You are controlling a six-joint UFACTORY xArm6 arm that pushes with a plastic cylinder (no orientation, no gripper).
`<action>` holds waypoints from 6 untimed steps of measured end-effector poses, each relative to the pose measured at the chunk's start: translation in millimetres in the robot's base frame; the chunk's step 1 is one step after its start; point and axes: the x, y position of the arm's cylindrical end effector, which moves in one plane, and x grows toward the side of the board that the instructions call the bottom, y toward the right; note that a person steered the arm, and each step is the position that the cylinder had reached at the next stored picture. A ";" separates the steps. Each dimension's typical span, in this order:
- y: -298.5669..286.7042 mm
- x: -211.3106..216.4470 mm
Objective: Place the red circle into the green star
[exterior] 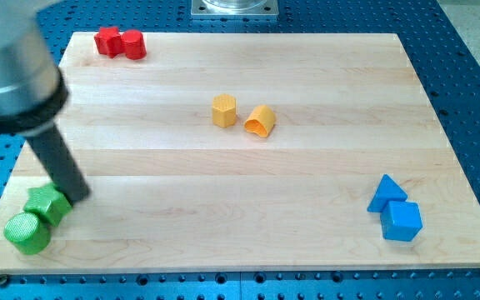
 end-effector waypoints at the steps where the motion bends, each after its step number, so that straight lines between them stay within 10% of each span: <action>1: -41.4 -91.4; 4: 95.1 -315.0; 6: 38.9 -273.2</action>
